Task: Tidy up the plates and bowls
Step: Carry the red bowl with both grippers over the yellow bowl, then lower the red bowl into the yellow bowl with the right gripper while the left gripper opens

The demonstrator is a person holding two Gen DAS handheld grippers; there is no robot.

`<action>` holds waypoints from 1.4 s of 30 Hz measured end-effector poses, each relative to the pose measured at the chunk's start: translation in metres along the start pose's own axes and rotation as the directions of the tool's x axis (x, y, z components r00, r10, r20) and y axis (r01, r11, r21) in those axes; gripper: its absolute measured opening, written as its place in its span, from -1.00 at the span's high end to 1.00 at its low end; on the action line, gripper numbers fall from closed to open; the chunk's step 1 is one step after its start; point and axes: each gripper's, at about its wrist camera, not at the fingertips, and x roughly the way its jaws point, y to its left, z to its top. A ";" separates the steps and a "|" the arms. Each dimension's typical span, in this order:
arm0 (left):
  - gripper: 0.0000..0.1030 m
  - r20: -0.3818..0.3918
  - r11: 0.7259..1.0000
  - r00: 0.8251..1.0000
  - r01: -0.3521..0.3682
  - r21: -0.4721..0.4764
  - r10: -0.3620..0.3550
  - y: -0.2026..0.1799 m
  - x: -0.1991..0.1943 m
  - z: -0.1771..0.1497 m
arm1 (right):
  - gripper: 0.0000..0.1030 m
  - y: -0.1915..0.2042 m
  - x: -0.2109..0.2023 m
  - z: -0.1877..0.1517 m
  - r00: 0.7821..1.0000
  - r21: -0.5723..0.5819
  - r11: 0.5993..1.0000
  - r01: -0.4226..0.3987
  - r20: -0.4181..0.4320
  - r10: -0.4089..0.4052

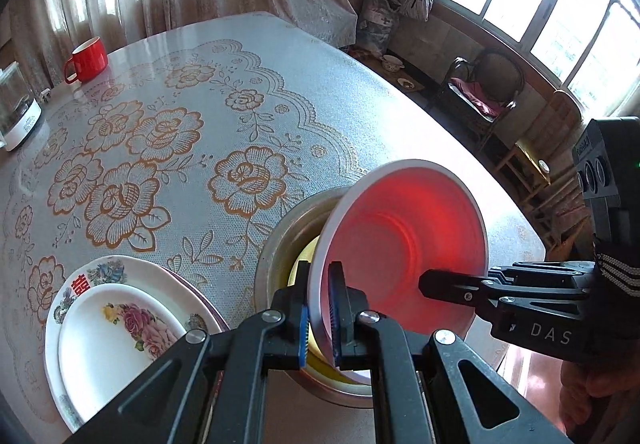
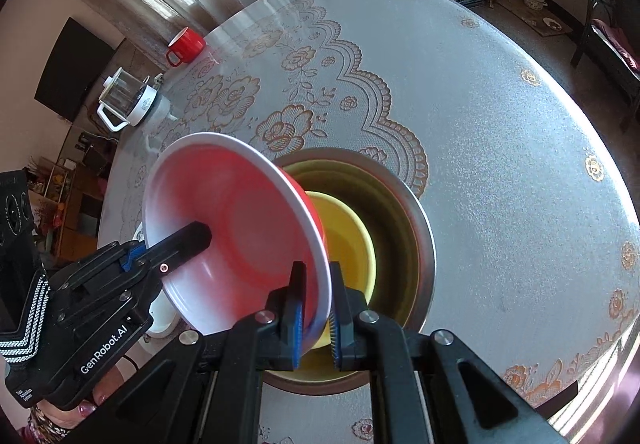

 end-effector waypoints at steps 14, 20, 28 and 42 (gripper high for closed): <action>0.85 -0.071 1.000 0.997 0.012 0.007 -0.011 0.003 0.019 -0.008 | 0.79 -0.005 0.017 -0.006 0.998 0.048 0.999 0.017 -0.057 -0.014; 0.84 -0.091 1.000 0.996 0.009 0.010 -0.008 0.001 0.025 -0.009 | 0.78 -0.004 0.022 -0.006 0.997 0.051 0.998 0.026 -0.076 -0.022; 0.82 -0.122 1.000 0.992 0.009 0.008 -0.008 0.001 0.035 -0.012 | 0.78 -0.011 0.022 -0.007 0.997 0.080 0.997 0.024 -0.074 -0.018; 0.82 -0.121 1.000 0.993 0.000 0.021 0.002 -0.002 0.035 -0.012 | 0.70 -0.018 0.017 -0.010 0.998 0.133 0.991 0.003 -0.068 0.006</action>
